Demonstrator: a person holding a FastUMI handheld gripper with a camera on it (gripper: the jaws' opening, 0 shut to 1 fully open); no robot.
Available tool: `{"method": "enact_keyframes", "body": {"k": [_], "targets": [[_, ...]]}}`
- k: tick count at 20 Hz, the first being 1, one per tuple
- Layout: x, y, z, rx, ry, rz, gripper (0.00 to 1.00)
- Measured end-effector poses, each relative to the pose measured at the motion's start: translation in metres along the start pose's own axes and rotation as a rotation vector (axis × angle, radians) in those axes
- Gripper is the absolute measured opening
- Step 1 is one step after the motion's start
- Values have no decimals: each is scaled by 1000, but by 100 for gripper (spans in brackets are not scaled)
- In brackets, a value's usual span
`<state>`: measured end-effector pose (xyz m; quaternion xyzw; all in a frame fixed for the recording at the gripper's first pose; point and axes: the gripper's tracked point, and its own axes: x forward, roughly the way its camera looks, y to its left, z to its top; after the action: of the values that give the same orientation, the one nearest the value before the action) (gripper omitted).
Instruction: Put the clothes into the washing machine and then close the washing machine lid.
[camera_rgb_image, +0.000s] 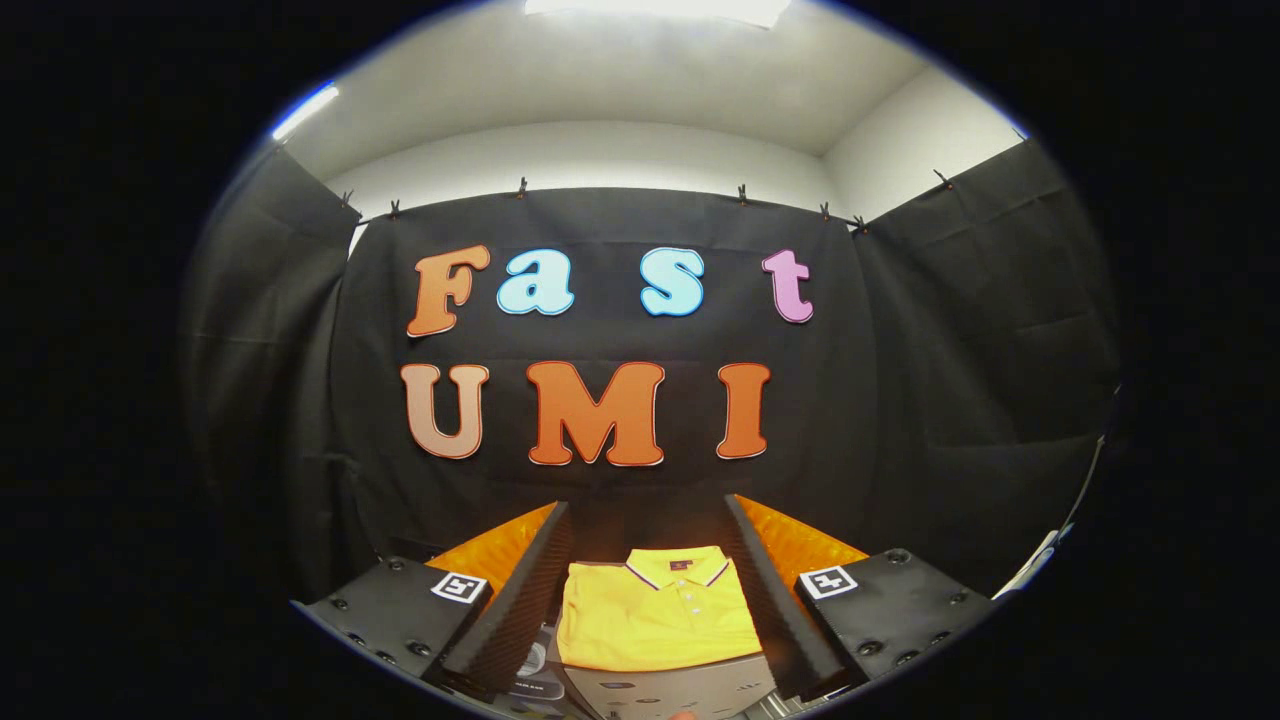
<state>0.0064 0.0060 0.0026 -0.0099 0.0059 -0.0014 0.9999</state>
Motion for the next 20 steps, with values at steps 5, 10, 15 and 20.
{"method": "enact_keyframes", "body": {"k": [5,10,15,20], "targets": [[6,-2,-2,-2,7,0,98],[21,-6,-8,-4,26,2,98],[56,-24,-35,15,92,-15,98],[104,-46,-72,2,173,-24,98]]}}
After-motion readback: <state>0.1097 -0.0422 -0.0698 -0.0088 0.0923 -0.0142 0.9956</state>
